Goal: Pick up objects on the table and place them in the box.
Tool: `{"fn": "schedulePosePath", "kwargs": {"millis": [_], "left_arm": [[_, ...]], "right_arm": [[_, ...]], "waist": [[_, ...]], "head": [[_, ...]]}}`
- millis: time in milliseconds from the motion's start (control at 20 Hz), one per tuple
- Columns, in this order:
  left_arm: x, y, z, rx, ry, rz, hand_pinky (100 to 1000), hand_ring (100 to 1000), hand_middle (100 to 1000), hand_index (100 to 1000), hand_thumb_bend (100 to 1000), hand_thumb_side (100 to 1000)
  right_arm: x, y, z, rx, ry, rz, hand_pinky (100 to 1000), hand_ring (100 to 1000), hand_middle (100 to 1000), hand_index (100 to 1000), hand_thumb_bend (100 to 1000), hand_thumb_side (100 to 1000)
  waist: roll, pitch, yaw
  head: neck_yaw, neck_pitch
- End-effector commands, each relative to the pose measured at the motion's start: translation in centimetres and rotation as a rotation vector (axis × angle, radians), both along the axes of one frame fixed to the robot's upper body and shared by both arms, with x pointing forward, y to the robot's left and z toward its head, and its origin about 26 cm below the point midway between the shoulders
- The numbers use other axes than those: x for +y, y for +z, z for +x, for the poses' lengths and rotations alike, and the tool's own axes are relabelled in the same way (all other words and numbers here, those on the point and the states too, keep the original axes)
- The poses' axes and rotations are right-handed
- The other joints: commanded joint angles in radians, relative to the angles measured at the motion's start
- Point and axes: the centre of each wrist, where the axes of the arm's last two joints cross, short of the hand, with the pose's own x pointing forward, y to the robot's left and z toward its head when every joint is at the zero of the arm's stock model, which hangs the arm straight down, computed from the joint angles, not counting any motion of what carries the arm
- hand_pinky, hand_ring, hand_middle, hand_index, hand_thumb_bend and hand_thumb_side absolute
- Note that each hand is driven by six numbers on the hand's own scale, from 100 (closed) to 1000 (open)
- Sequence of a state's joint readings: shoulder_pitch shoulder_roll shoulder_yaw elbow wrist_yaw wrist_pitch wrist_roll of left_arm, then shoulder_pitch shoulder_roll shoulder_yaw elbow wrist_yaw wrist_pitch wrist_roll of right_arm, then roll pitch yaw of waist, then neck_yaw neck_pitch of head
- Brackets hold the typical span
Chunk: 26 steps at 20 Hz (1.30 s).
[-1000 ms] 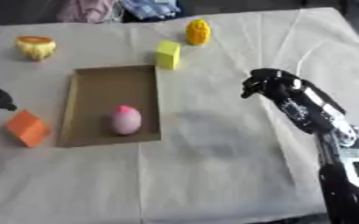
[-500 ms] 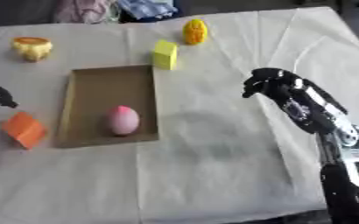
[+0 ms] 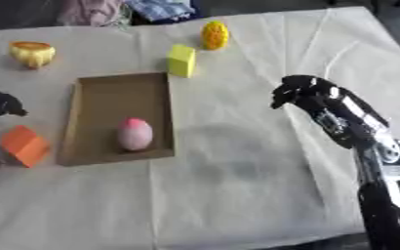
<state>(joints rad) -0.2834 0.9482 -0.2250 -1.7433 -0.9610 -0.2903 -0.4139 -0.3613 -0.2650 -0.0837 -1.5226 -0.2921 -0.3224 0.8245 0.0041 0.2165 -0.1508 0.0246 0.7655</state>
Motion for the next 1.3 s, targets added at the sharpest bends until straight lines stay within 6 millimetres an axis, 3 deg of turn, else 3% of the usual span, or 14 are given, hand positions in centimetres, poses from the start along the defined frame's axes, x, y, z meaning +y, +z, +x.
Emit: {"fn": "schedulePosePath", "kwargs": {"millis": [50,550,950,1300], "left_arm": [[0.1,0.7,0.2,-0.008,-0.006,0.027,828,828,812,895,549,296],[0.0,-0.4,0.8,-0.003,-0.013,0.016,822,819,799,883,535,295],[0.2,-1.3,0.9,0.016,-0.011,0.016,780,745,686,789,508,280],[0.1,-0.8,0.4,-0.043,-0.018,-0.037,720,577,497,634,413,237]], "right_arm": [[0.0,0.8,0.2,-0.031,0.014,-0.011,882,712,741,869,100,591],[0.1,0.8,0.2,-0.028,0.017,-0.009,882,712,741,869,100,597],[0.1,0.8,0.2,-0.028,0.017,-0.007,882,712,741,869,100,597],[0.1,0.7,0.2,-0.027,0.013,-0.003,883,712,741,868,100,596]], "waist": [[0.002,-0.008,-0.002],[0.001,-0.007,-0.007],[0.000,-0.007,-0.006],[-0.001,-0.008,-0.004]], "head": [[0.006,0.005],[0.014,0.005],[0.012,0.005],[0.006,0.005]]}}
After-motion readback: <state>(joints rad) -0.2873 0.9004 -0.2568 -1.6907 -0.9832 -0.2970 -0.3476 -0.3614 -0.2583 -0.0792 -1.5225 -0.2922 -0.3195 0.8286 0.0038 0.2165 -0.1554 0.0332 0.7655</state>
